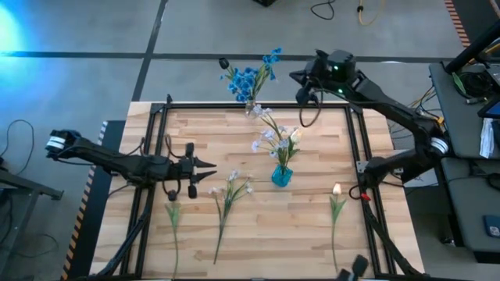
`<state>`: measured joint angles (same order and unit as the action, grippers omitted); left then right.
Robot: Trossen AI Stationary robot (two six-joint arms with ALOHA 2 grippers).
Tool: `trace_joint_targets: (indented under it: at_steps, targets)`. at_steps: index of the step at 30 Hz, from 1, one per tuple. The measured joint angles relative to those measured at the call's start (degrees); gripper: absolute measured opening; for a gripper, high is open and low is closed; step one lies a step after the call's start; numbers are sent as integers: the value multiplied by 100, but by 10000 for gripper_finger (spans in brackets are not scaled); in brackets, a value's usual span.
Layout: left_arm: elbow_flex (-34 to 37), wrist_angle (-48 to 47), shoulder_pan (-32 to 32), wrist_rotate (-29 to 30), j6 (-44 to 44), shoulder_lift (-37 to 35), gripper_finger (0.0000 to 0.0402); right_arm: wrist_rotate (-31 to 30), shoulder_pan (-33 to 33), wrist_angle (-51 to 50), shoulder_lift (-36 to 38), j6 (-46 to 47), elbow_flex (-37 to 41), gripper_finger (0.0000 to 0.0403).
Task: Sort flowers into vase by color
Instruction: Put the white tulip into the blue vase
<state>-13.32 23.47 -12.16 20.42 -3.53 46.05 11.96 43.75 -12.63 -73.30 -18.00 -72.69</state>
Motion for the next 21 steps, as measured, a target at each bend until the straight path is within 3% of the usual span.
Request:
trace_joint_targets:
  at_steps: [13, 21]
  targets:
    - [-7, 446, 0, -6, 680, 1056, 75, -30, -57, 1158, 1256, 507, 2596, 9]
    - [-6, 681, 1, -6, 858, 1347, 75, -1061, -544, -351, 2029, 1329, 3012, 9]
